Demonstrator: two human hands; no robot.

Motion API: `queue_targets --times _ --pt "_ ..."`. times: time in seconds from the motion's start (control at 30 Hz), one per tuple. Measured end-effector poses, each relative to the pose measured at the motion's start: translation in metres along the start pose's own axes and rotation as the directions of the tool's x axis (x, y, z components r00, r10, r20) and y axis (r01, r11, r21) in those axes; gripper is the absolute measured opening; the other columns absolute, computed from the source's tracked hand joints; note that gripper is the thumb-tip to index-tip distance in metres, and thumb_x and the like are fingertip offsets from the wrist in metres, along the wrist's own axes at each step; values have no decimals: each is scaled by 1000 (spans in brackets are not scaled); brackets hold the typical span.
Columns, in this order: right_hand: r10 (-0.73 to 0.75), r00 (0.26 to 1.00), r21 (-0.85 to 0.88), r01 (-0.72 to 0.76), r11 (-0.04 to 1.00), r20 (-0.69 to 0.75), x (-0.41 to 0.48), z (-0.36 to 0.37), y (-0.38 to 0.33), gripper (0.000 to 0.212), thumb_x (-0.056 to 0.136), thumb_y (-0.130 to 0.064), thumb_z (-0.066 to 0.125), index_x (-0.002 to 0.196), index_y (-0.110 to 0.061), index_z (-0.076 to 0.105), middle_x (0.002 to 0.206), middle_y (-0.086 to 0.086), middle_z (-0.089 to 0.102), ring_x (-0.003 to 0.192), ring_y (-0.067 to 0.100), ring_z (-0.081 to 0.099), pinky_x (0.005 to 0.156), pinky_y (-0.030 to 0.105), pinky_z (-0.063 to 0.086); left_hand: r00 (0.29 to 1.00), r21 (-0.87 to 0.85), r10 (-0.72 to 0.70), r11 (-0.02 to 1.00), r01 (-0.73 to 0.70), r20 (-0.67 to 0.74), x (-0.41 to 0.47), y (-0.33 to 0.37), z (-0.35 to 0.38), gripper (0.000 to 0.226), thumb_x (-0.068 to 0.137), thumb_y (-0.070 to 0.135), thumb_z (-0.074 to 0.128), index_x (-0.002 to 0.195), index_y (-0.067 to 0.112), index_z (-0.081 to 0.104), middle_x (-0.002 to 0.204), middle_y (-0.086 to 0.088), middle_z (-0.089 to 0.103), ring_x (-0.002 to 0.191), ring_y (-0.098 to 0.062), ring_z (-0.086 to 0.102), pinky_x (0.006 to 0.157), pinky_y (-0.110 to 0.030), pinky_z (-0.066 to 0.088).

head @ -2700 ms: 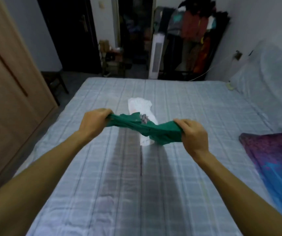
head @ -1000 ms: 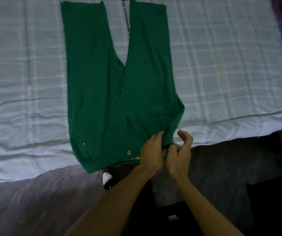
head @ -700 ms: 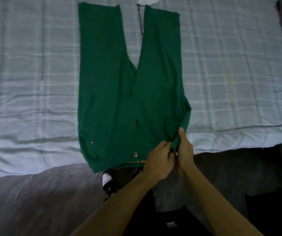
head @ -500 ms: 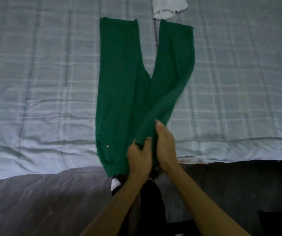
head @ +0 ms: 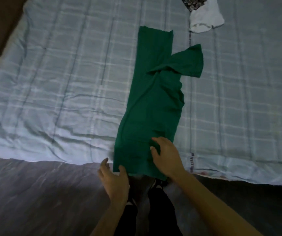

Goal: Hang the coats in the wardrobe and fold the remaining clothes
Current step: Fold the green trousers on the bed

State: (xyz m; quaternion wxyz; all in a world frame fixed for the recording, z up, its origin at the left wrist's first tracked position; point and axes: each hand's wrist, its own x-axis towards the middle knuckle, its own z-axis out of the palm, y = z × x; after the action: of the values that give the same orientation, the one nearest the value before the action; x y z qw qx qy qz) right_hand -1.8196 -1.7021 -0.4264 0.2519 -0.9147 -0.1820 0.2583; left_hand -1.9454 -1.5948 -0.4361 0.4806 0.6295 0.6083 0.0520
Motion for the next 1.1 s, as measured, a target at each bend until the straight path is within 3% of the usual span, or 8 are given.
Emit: queue_targets --times 0.17,0.27,0.5,0.7,0.83,0.93,1.03,1.1 --pt "-15 1000 -61 14 998 -20 11 -2 -15 43 91 -24 52 132 -9 52 131 15 53 118 32 47 104 39 37 861 93 476 863 -496 181 32 37 4 38 86 5 58 123 8 50 118 -7 49 105 -11 44 92 -21 34" --pt "-32 999 -81 29 996 -30 14 -3 -21 48 87 -30 46 130 -9 54 130 17 53 118 34 48 102 45 39 751 151 590 747 -647 298 52 60 18 35 88 13 56 123 9 51 118 -9 50 105 -19 49 92 -30 41" --pt "56 996 -49 -59 997 -72 29 -17 5 46 89 -31 47 128 -8 56 130 18 54 120 32 48 104 39 36 643 205 621 628 -750 448 78 92 52 38 89 18 55 126 10 51 119 -12 52 106 -26 52 93 -37 44" --pt "232 958 272 -182 945 -166 89 -49 18 36 98 -25 49 130 -10 52 126 7 56 116 17 50 93 15 31 556 266 651 495 -827 517 108 142 103 43 89 21 55 130 10 49 123 -14 51 107 -29 51 94 -41 44" --pt "366 919 480 -256 839 -150 144 -73 27 37 98 -27 47 132 -13 50 126 5 57 112 16 55 94 23 41 507 277 683 426 -861 526 125 185 148 42 89 20 55 129 9 49 122 -14 51 106 -28 50 94 -40 41" --pt "426 885 552 -262 792 -190 187 -95 37 35 99 -28 45 131 -16 48 115 -2 60 100 9 57 85 15 43 425 270 722 329 -905 546 139 215 189 41 88 19 56 127 8 50 121 -14 51 107 -29 50 95 -41 41" --pt "538 811 602 -317 733 -228 231 -116 54 47 98 -33 45 140 -16 37 136 7 51 120 19 51 101 26 38 376 301 737 241 -922 562 152 243 234 43 89 21 55 130 10 49 128 -15 50 115 -31 47 100 -43 35" --pt "619 758 679 -345 648 -205 259 -127 64 54 98 -33 47 145 -15 29 144 9 43 126 21 46 99 23 32 389 359 735 210 -910 555 159 259 258 46 90 25 54 133 12 47 136 -15 45 124 -31 40 105 -45 29"
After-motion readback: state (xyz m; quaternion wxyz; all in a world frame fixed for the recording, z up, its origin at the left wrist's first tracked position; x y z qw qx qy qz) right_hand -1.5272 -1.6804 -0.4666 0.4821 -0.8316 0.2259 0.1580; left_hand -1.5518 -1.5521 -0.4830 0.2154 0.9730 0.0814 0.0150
